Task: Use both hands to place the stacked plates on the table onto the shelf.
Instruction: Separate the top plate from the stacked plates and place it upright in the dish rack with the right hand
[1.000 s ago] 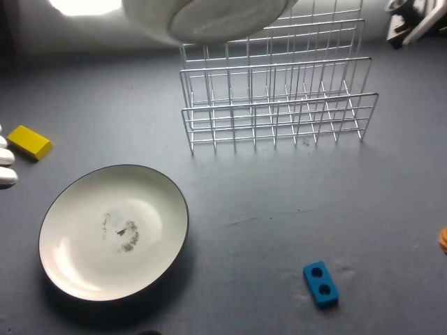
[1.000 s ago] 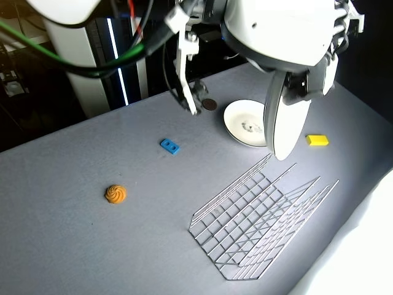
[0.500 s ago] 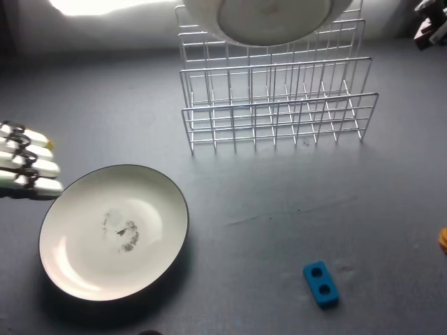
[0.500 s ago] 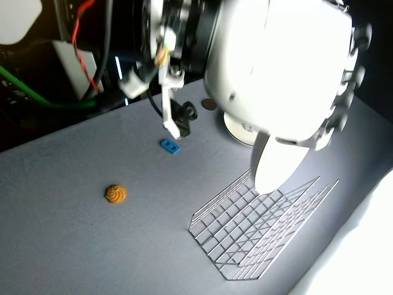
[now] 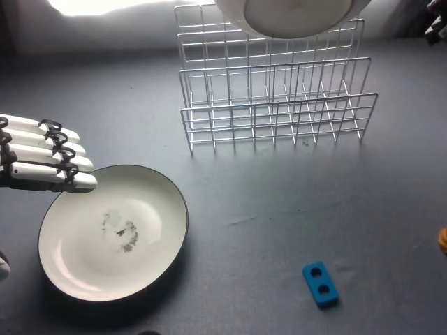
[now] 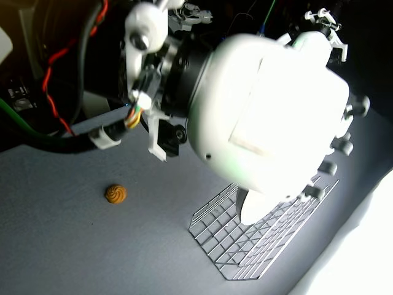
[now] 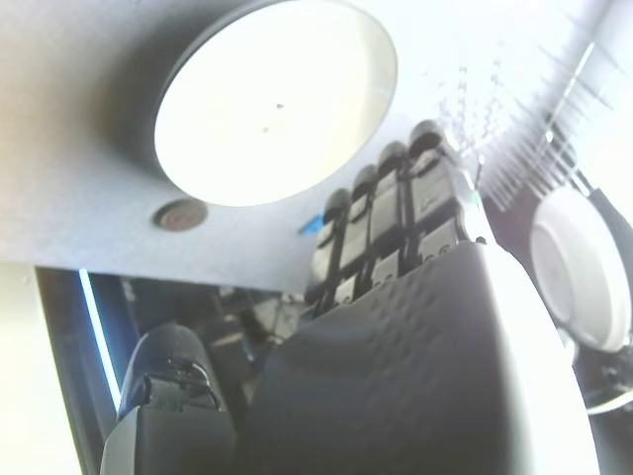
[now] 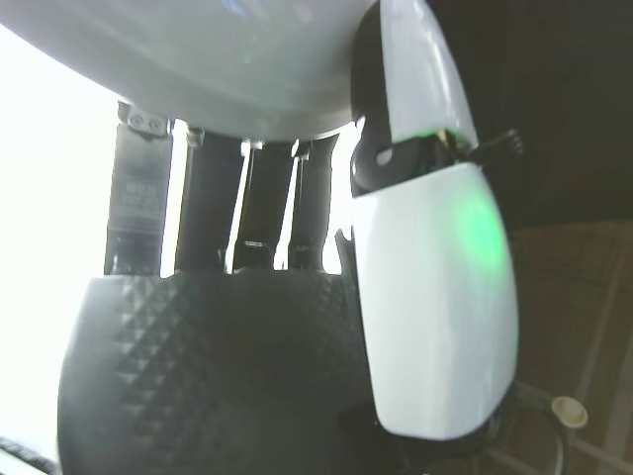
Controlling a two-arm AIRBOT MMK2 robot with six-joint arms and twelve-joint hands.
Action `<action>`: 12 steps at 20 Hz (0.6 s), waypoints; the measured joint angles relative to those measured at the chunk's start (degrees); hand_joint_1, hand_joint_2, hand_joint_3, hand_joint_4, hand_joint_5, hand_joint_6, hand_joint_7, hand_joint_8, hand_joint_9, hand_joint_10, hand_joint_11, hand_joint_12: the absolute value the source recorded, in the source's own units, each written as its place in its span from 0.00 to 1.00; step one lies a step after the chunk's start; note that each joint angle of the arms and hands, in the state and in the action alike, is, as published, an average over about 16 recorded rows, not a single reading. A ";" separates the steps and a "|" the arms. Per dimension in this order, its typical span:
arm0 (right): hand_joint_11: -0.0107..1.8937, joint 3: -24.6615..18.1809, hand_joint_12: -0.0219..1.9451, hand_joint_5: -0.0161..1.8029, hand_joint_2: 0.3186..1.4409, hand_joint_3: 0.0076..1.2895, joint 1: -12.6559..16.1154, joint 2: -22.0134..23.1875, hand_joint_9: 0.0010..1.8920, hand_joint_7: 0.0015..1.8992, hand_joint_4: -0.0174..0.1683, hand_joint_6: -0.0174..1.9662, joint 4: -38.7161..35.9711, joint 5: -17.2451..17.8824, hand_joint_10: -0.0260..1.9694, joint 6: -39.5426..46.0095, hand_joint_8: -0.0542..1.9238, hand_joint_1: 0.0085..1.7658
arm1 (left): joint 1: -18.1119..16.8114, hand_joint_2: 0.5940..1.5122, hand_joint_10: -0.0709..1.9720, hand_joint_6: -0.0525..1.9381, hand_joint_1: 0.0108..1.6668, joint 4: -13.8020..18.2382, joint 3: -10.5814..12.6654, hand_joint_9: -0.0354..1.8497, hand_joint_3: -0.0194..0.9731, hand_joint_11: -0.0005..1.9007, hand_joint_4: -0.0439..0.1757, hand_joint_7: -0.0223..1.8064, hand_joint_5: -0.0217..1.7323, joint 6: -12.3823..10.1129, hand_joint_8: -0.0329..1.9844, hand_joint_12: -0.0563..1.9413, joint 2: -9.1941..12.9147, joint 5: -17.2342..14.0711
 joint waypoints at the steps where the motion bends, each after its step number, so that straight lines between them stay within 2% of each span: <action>1: 0.50 0.41 0.53 0.53 0.60 0.01 -0.30 -0.17 0.74 0.62 0.05 0.46 0.02 0.04 0.03 0.17 0.38 0.71 | 0.24 0.54 0.04 0.03 0.00 -0.22 0.07 0.03 0.04 0.01 0.22 0.02 0.02 -0.01 0.02 0.03 -0.27 0.39; 12: 0.51 5.62 0.56 0.53 0.61 0.01 -5.26 -3.49 0.75 0.63 0.05 0.44 0.22 2.58 0.03 2.10 0.38 0.71 | 4.85 0.54 0.04 0.03 0.00 -3.89 1.16 0.03 0.04 0.01 0.21 0.02 0.02 -0.15 0.02 0.03 -1.81 2.55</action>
